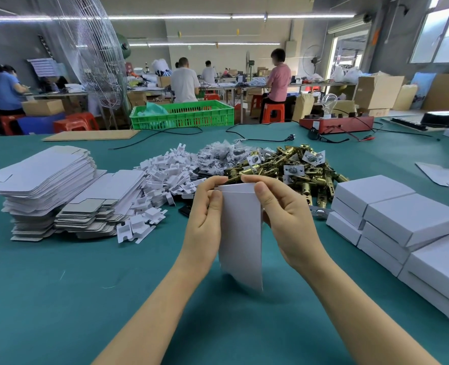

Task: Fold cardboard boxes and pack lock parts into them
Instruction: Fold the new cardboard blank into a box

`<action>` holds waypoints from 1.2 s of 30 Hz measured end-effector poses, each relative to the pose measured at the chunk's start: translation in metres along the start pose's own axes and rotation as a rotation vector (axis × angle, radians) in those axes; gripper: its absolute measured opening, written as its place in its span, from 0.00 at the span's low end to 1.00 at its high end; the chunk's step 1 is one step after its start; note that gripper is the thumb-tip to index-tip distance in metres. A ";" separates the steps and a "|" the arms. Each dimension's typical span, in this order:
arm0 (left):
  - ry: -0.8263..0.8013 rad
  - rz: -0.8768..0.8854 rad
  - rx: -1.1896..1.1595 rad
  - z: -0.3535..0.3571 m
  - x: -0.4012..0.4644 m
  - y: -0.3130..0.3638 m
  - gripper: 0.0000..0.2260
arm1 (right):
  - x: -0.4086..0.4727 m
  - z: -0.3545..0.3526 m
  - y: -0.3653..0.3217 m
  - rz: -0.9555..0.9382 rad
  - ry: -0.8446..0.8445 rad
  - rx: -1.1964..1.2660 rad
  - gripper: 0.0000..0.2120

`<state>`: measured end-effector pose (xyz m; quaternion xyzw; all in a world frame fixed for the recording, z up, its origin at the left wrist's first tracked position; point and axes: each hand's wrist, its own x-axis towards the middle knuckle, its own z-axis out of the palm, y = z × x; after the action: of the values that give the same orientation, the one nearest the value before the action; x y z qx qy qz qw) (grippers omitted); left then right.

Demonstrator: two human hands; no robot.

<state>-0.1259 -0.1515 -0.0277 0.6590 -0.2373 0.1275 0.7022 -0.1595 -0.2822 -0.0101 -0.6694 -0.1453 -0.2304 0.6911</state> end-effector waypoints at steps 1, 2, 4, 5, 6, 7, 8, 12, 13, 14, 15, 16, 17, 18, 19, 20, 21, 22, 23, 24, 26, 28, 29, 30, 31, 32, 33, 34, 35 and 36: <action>0.010 -0.015 -0.025 0.001 0.000 0.002 0.11 | -0.001 0.001 0.000 0.002 0.006 0.002 0.14; 0.022 -0.028 -0.050 0.003 0.000 0.003 0.10 | -0.002 0.003 -0.001 -0.002 0.016 -0.001 0.14; 0.045 -0.041 -0.096 0.004 0.001 0.005 0.09 | -0.003 0.008 -0.001 -0.030 0.041 -0.016 0.12; 0.052 -0.042 -0.112 0.004 0.001 0.006 0.08 | -0.004 0.012 -0.001 -0.052 0.064 -0.037 0.10; 0.054 -0.037 -0.120 0.005 0.000 0.007 0.08 | -0.006 0.016 0.000 -0.077 0.104 -0.068 0.10; 0.052 -0.029 -0.119 0.006 -0.001 0.007 0.07 | -0.008 0.020 0.002 -0.104 0.161 -0.099 0.10; 0.047 -0.020 -0.110 0.008 -0.002 0.008 0.07 | -0.010 0.023 0.004 -0.132 0.223 -0.119 0.11; 0.007 -0.001 -0.133 0.013 -0.004 0.007 0.08 | -0.013 0.027 0.008 -0.237 0.358 -0.167 0.10; 0.000 0.003 -0.143 0.012 -0.004 0.007 0.08 | -0.012 0.026 0.009 -0.254 0.367 -0.171 0.09; -0.010 0.005 -0.151 0.012 -0.004 0.007 0.08 | -0.012 0.026 0.010 -0.266 0.370 -0.172 0.09; -0.022 0.002 -0.163 0.011 -0.003 0.007 0.08 | -0.012 0.026 0.011 -0.274 0.367 -0.177 0.09; -0.034 -0.007 -0.177 0.010 -0.003 0.008 0.07 | -0.012 0.025 0.012 -0.282 0.362 -0.188 0.09; -0.045 -0.015 -0.188 0.009 -0.003 0.008 0.07 | -0.013 0.025 0.012 -0.288 0.357 -0.201 0.09; -0.052 -0.018 -0.193 0.008 -0.003 0.008 0.07 | -0.013 0.025 0.013 -0.290 0.353 -0.208 0.09; -0.055 -0.016 -0.186 0.007 -0.003 0.009 0.07 | -0.012 0.023 0.014 -0.285 0.351 -0.208 0.09; -0.055 -0.008 -0.167 0.007 -0.003 0.009 0.07 | -0.011 0.023 0.014 -0.276 0.350 -0.202 0.08; -0.053 0.000 -0.147 0.007 -0.003 0.009 0.07 | -0.010 0.022 0.014 -0.265 0.344 -0.196 0.07; -0.047 0.008 -0.133 0.008 -0.004 0.010 0.07 | -0.009 0.021 0.014 -0.255 0.332 -0.192 0.06; -0.040 0.019 -0.124 0.009 -0.004 0.009 0.06 | -0.009 0.020 0.015 -0.247 0.317 -0.193 0.05; -0.033 0.033 -0.111 0.009 -0.005 0.009 0.06 | -0.008 0.019 0.015 -0.243 0.303 -0.201 0.05; -0.031 0.059 -0.078 0.010 -0.006 0.009 0.06 | -0.008 0.017 0.016 -0.240 0.283 -0.232 0.04; -0.043 0.072 -0.075 0.010 -0.007 0.009 0.07 | -0.006 0.014 0.017 -0.245 0.275 -0.266 0.04; -0.051 0.074 -0.079 0.010 -0.007 0.008 0.07 | -0.005 0.013 0.017 -0.251 0.275 -0.283 0.04; -0.065 0.075 -0.078 0.009 -0.007 0.007 0.07 | -0.004 0.011 0.016 -0.255 0.278 -0.296 0.04; -0.089 0.076 -0.074 0.009 -0.007 0.007 0.06 | -0.004 0.009 0.016 -0.252 0.286 -0.298 0.04; -0.121 0.077 -0.072 0.008 -0.007 0.007 0.05 | -0.003 0.008 0.014 -0.239 0.294 -0.289 0.04; -0.157 0.080 -0.077 0.008 -0.006 0.007 0.06 | -0.003 0.005 0.013 -0.229 0.302 -0.282 0.04; -0.180 0.084 -0.082 0.008 -0.005 0.008 0.07 | -0.002 0.004 0.012 -0.228 0.306 -0.285 0.05; -0.183 0.086 -0.080 0.007 -0.005 0.007 0.08 | -0.001 0.003 0.011 -0.232 0.305 -0.297 0.05; -0.171 0.089 -0.071 0.006 -0.004 0.007 0.09 | 0.000 0.003 0.010 -0.234 0.296 -0.314 0.05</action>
<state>-0.1340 -0.1562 -0.0236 0.6311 -0.3297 0.0936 0.6959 -0.1541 -0.2796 -0.0190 -0.7062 -0.0815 -0.4240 0.5611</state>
